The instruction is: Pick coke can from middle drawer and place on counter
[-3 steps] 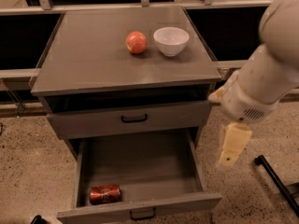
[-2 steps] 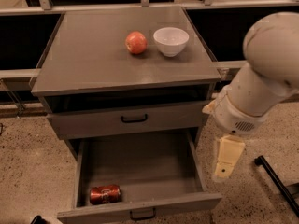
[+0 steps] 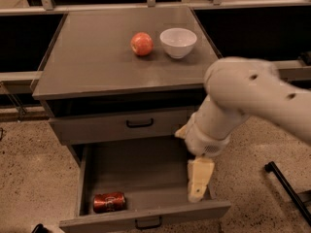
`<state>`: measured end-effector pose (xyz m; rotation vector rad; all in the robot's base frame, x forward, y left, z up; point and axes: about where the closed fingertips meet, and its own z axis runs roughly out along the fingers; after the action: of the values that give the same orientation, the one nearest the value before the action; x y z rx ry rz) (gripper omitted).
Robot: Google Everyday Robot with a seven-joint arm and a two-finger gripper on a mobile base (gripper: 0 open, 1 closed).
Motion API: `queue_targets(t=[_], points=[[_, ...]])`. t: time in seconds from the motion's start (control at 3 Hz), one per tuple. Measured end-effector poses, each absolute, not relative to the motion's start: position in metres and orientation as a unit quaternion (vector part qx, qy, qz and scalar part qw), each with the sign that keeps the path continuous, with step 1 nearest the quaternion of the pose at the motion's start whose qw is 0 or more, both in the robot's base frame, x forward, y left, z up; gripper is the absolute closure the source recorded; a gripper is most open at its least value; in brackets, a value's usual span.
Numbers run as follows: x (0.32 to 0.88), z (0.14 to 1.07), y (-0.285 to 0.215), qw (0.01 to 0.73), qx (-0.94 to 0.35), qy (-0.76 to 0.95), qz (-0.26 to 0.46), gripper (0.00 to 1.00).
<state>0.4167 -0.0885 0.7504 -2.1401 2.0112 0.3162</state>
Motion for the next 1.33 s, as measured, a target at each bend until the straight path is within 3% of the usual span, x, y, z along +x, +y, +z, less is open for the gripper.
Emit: queue_targets(t=[0.67, 1.0, 1.33], points=[[0.425, 0.704, -0.051, 0.138, -0.751, 0.641, 0.082, 0.00], [0.430, 0.695, -0.045, 0.118, -0.746, 0.649, 0.094, 0.00], [0.447, 0.615, 0.018, 0.096, -0.749, 0.647, 0.110, 0.00]])
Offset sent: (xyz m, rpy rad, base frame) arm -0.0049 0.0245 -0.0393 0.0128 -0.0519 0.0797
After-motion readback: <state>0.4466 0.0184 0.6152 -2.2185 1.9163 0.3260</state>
